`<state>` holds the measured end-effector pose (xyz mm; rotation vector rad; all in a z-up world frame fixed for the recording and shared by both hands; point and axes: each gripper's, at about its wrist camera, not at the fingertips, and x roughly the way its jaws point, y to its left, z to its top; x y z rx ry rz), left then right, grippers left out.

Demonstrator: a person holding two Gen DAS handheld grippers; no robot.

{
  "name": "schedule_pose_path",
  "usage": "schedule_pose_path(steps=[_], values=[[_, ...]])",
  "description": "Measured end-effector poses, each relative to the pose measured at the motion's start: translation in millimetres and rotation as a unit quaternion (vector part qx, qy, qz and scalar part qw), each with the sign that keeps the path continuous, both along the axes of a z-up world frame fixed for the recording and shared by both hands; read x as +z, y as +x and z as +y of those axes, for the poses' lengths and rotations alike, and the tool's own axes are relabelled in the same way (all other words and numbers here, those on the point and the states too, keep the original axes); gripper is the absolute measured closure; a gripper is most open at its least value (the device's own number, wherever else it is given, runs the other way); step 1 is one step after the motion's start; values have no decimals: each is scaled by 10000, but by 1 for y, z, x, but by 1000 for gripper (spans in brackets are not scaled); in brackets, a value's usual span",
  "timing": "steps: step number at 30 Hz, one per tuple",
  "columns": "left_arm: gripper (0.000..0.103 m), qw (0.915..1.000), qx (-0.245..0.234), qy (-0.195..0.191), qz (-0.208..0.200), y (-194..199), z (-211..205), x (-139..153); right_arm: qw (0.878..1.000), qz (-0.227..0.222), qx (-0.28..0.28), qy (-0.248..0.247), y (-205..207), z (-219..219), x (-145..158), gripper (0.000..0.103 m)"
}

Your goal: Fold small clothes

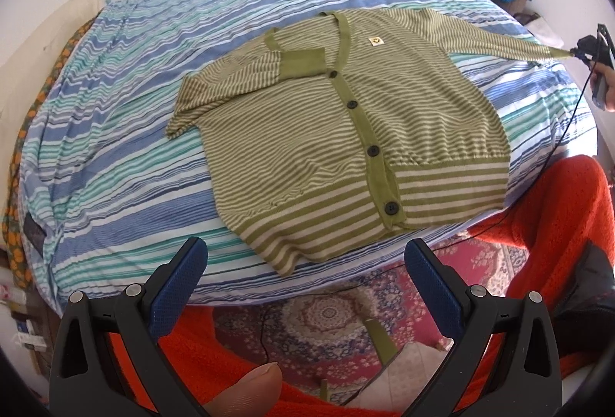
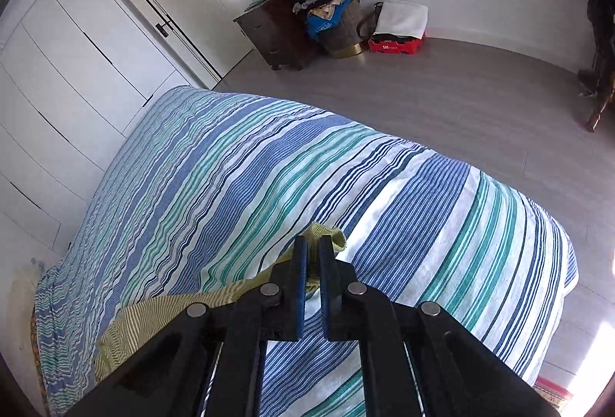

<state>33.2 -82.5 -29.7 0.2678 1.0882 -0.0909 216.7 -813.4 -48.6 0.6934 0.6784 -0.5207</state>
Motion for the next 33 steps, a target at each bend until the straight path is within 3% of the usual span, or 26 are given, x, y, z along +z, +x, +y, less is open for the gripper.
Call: schedule_pose_path(steps=[4, 6, 8, 10, 11, 12, 16, 18, 20, 22, 23, 24, 26, 28, 31, 33], values=[[1, 10000, 50, -47, 69, 4, -3, -3, 9972, 582, 461, -101, -6, 3, -20, 100], [1, 9999, 19, 8, 116, 7, -7, -5, 9928, 891, 798, 69, -13, 10, -44, 98], [1, 9998, -61, 76, 147, 8, -11, -7, 9906, 897, 985, 299, -22, 12, -59, 91], [1, 9997, -137, 153, 156, 9, -17, -7, 9903, 747, 1072, 471, -30, 9, -63, 57], [1, 9996, -159, 188, 160, 10, -20, -7, 9909, 612, 1069, 543, -33, 4, -62, 28], [1, 9995, -169, 211, 169, 11, -22, -7, 9921, 422, 1027, 577, -35, -1, -59, 23], [1, 9993, -183, 257, 203, 15, -33, -7, 9916, 158, 988, 824, -17, -29, -53, 30], [1, 9991, -206, 310, 203, 16, -38, -7, 9857, 514, 1122, 1150, 5, -40, -66, 49], [1, 9989, -222, 347, 209, 16, -42, -7, 9779, 961, 1324, 1300, 25, -41, -79, 54], [1, 9988, -215, 340, 265, 19, -44, -10, 9726, 1245, 1596, 1145, 42, -35, -83, 56], [1, 9988, -208, 327, 314, 21, -45, -12, 9711, 1316, 1700, 1039, 47, -32, -83, 67], [1, 9986, -204, 321, 367, 23, -46, -14, 9687, 1388, 1804, 993, 53, -29, -83, 99], [1, 9984, -206, 348, 397, 25, -48, -15, 9627, 1538, 2062, 835, 63, -19, -76, 98], [1, 9983, -238, 379, 364, 26, -51, -15, 9626, 1553, 2221, -17, 71, -7, -47, 98], [1, 9981, -288, 387, 384, 28, -55, -17, 9692, 1191, 1915, -995, 76, -10, 0, 98], [1, 9980, -315, 400, 378, 29, -58, -18, 9718, 1100, 1750, -1131, 82, -19, 9, 98]])
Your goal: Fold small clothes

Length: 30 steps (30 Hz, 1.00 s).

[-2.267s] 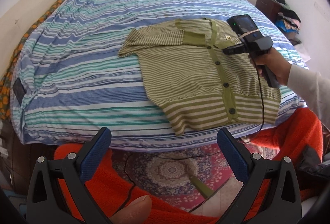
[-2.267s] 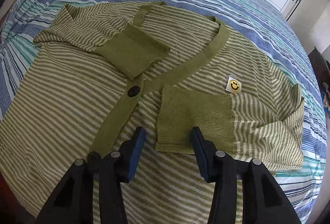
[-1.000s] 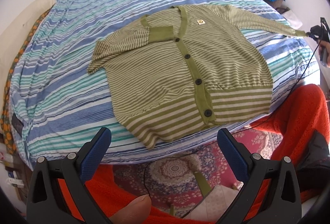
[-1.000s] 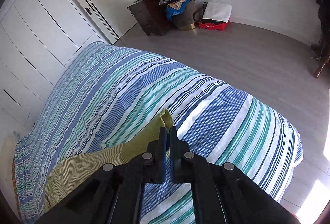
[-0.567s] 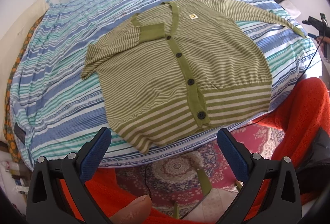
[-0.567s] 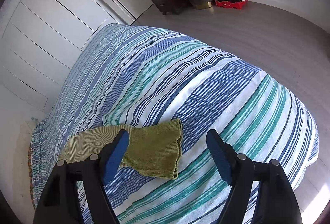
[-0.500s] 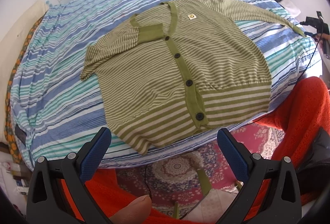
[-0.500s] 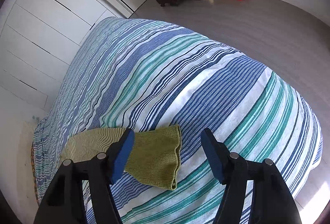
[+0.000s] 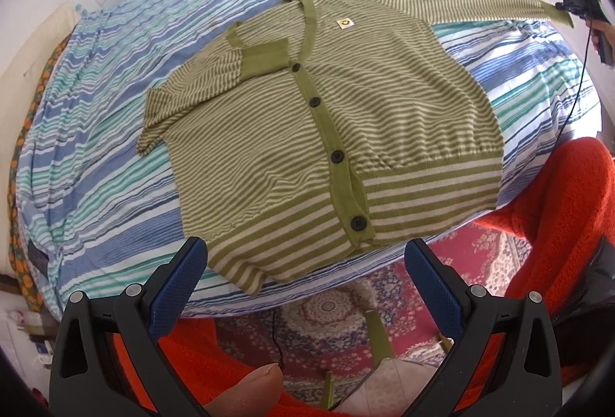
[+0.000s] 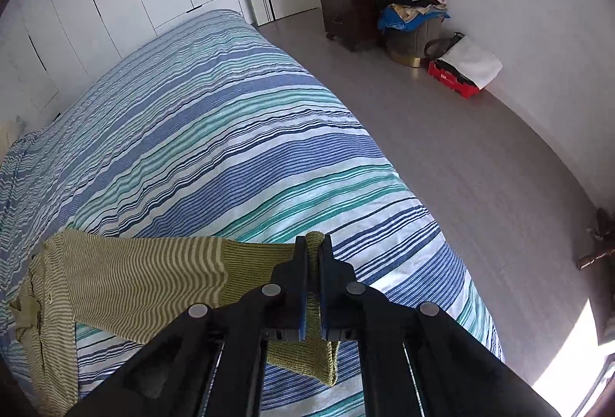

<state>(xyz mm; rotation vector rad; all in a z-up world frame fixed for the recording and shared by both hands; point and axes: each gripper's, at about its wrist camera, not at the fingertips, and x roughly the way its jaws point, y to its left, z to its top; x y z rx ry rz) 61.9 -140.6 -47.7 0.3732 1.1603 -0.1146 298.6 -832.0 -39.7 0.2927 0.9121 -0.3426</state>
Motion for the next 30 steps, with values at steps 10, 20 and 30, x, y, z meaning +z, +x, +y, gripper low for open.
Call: schedule_pose_path(steps=[10, 20, 30], values=[[1, 9996, 265, -102, -15, 3, 20, 0, 9919, 648, -1092, -65, -13, -7, -69, 39], [1, 9924, 1070, -576, -171, 21, 88, -20, 9892, -339, 1300, 590, -81, 208, 7, 39], [1, 9711, 1987, -1319, 97, -4, 166, -60, 8817, 685, 4463, 1368, -201, 500, -51, 40]])
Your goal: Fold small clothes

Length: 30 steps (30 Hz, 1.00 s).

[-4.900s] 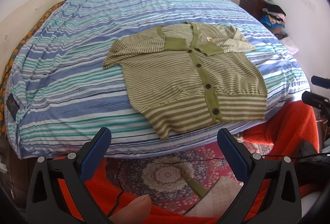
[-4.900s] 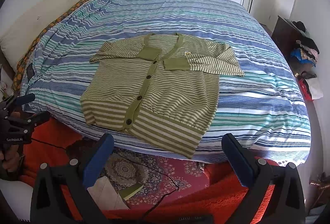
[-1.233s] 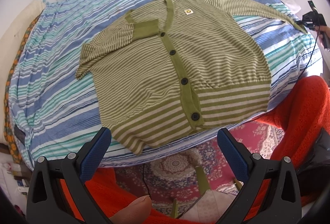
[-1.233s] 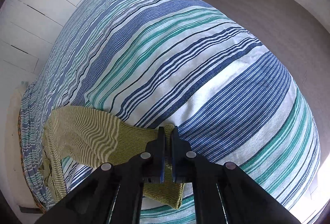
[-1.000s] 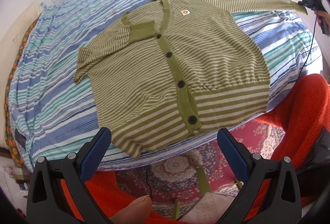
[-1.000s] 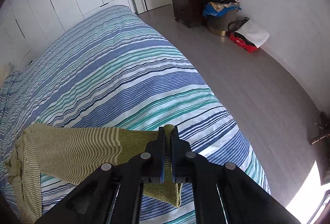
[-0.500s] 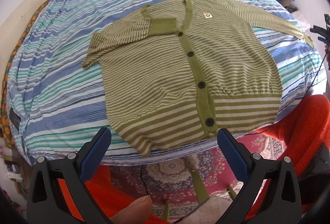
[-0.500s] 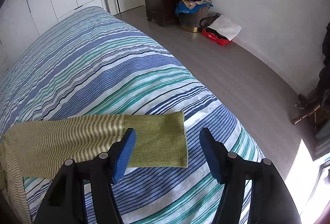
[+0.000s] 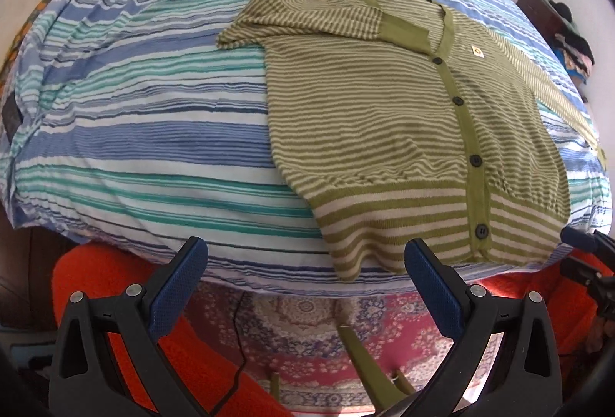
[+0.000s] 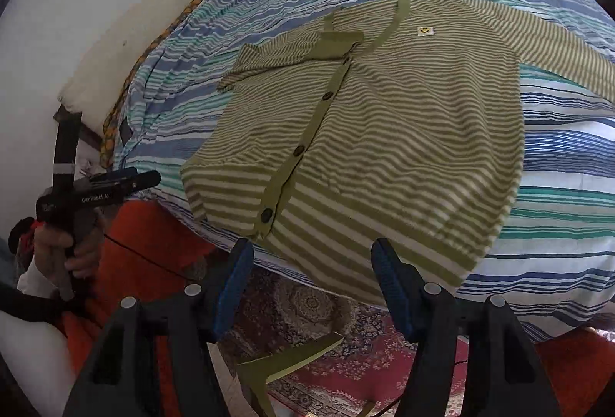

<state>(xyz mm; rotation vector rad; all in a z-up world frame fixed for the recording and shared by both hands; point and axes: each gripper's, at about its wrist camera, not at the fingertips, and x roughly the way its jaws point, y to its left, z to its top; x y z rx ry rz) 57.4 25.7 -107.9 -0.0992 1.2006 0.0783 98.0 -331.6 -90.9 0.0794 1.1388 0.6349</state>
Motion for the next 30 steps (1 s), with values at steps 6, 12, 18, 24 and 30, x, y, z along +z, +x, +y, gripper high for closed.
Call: schedule_pose_path(steps=[6, 12, 18, 24, 30], values=[[1, 9999, -116, -76, 1, -25, 7, -13, 9973, -188, 554, -438, 3, 68, -29, 47], [1, 9992, -141, -300, -204, -28, 30, -39, 9913, -541, 742, -948, 4, 105, -27, 47], [12, 9876, -1032, -1143, -317, -4, 5, -54, 9938, -580, 447, -838, -3, 107, -21, 47], [100, 9670, -848, -2402, 101, 1, 14, -65, 9927, -889, -525, -625, -4, 54, 4, 47], [101, 9760, -678, -2002, 515, -15, 16, -81, 9865, -857, -1320, -444, -9, -2, 7, 46]])
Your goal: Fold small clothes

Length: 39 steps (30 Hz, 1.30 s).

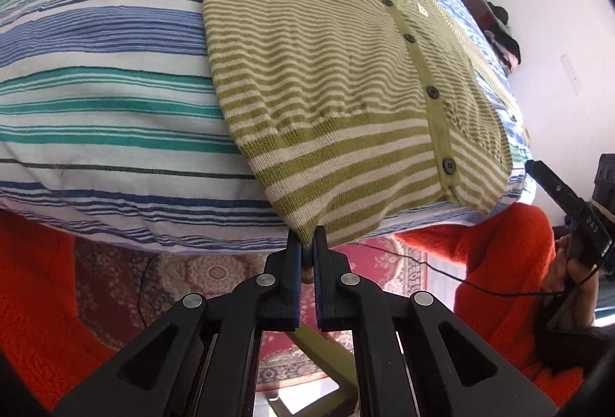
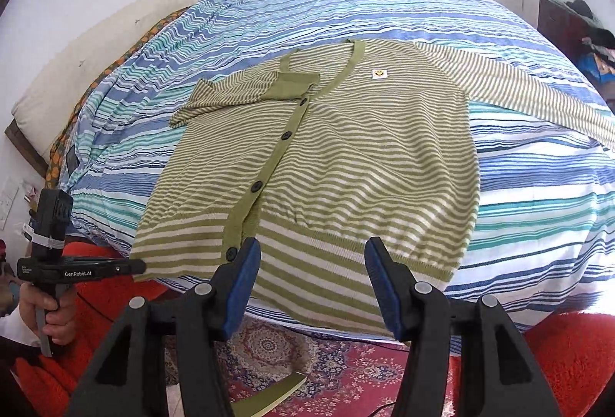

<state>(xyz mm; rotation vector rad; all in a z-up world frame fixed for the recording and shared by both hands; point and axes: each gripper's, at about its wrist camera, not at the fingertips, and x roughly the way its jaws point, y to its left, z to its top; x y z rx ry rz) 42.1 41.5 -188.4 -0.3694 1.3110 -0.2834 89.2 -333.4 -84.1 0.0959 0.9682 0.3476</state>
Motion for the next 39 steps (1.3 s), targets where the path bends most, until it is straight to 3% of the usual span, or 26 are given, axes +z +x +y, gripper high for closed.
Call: schedule_pose_path(steps=[3, 7, 11, 14, 16, 17, 19, 20, 22, 24, 26, 29, 31, 32, 33, 34, 35, 37, 39], values=[[101, 9999, 19, -121, 64, 3, -2, 5, 9994, 336, -76, 73, 8, -6, -12, 46], [101, 9989, -35, -424, -182, -3, 3, 26, 9944, 607, -180, -844, 8, -11, -13, 46], [101, 9992, 60, -404, -2, -2, 6, 11, 9865, 1208, -1010, -452, 16, -63, -24, 40], [101, 9992, 55, -405, 24, -1, 5, 6, 9794, 1759, -908, -392, 27, -72, -49, 40], [101, 9990, 50, -430, -49, -2, 6, 11, 9803, 1808, -787, -124, 31, -69, -60, 40], [101, 9989, 65, -449, -71, -2, 7, 12, 9803, 1854, -688, 27, 33, -66, -66, 43], [101, 9988, 95, -473, -97, -4, 8, 15, 9783, 2016, -477, 41, 37, -57, -78, 92], [101, 9987, 103, -484, -138, -5, 9, 19, 9778, 2041, -469, -78, 36, -55, -79, 98], [101, 9984, 81, -492, -263, -8, 9, 26, 9804, 1931, -351, -156, 31, -56, -66, 98], [101, 9993, -18, -257, -262, -8, 3, 24, 9828, 1782, -206, -430, 24, -57, -48, 98], [101, 9994, -236, 267, -49, -5, -10, 9, 9805, 1842, -188, -653, 20, -61, -47, 98], [99, 9927, -489, 1060, 309, -2, -27, -12, 9726, 2132, -317, -875, 23, -63, -67, 98], [90, 9894, -483, 1339, 302, -5, -25, -7, 9700, 2222, -391, -904, 25, -64, -71, 90], [75, 9895, -419, 1369, 212, -6, -21, 0, 9709, 2182, -409, -899, 24, -65, -68, 72], [65, 9894, -305, 1419, 73, -9, -14, 11, 9736, 2046, -474, -898, 21, -68, -61, 45], [49, 9882, -147, 1516, -137, -11, -7, 24, 9782, 1779, -603, -881, 15, -72, -49, 37], [41, 9862, -21, 1609, -381, -12, -2, 38, 9826, 1433, -780, -888, 9, -78, -35, 34], [40, 9800, -46, 1808, -828, -4, 3, 63, 9864, 705, -1114, -984, -5, -89, -4, 34], [39, 9679, -429, 2106, -1301, 18, -9, 85, 9842, 90, -1407, -1076, -17, -96, 19, 28]])
